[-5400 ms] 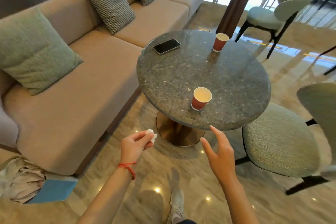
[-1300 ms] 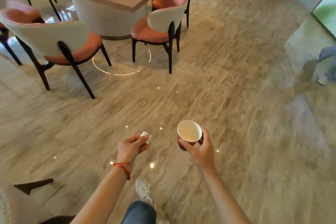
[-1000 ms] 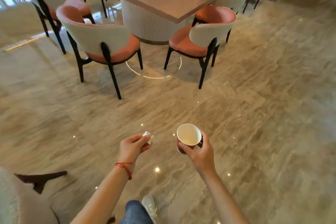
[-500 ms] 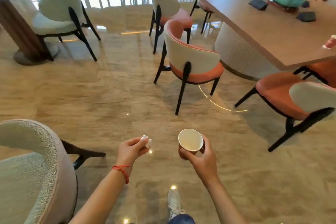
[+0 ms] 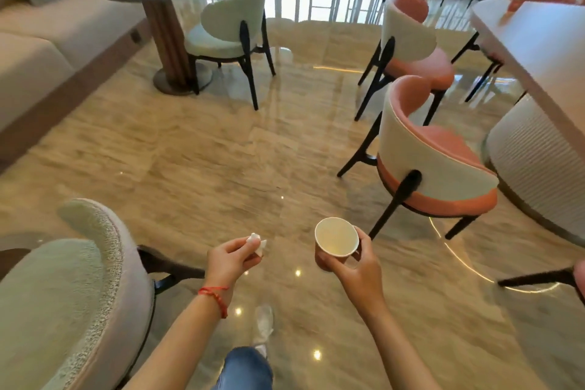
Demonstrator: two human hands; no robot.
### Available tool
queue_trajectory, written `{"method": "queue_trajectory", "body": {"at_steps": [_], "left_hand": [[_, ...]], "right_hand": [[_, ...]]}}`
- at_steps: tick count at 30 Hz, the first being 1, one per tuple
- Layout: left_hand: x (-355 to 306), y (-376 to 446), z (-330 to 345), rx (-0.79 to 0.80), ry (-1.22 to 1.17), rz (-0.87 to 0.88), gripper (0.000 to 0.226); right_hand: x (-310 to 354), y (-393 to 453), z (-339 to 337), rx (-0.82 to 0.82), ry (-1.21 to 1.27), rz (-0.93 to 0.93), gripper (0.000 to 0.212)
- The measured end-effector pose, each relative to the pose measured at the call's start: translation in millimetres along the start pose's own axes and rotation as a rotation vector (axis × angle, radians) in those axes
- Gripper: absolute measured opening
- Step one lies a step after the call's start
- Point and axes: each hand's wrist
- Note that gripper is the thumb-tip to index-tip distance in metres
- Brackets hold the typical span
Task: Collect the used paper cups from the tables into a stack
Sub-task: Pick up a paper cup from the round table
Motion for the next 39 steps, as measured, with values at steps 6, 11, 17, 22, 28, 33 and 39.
{"method": "queue_trajectory", "body": {"at_steps": [6, 11, 17, 22, 28, 33, 39], "left_hand": [[-35.9, 107.8, 13.6, -0.037, -0.068, 0.014, 0.005], [-87.6, 197.9, 34.9, -0.042, -0.133, 0.022, 0.004], [-158.0, 281.0, 34.8, -0.107, -0.156, 0.062, 0.002], [-190.6, 339.0, 20.4, -0.215, -0.222, 0.108, 0.005], [-227.9, 409.5, -0.4, -0.388, -0.333, 0.178, 0.004], [-270.1, 461.1, -9.8, -0.563, -0.469, 0.261, 0.003], [-319.4, 486.8, -33.4, -0.73, -0.554, 0.391, 0.007]], "right_hand": [[17.2, 105.0, 44.9, 0.041, -0.026, -0.018, 0.066], [53.7, 202.6, 88.9, 0.06, -0.043, -0.016, 0.065], [101.6, 298.8, 147.6, 0.123, -0.047, -0.057, 0.067], [122.2, 365.2, 203.2, 0.236, -0.053, -0.092, 0.067], [159.0, 459.3, 283.3, 0.398, -0.043, -0.176, 0.067], [201.0, 533.7, 351.1, 0.613, -0.077, -0.296, 0.067], [263.4, 589.6, 429.5, 0.836, -0.09, -0.416, 0.062]]}}
Point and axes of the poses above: each hand's wrist, its own y-axis towards the middle knuckle, its own z-axis out of the palm, x = y × z, and after that the axes turned 11 degrees about -y, right-handed
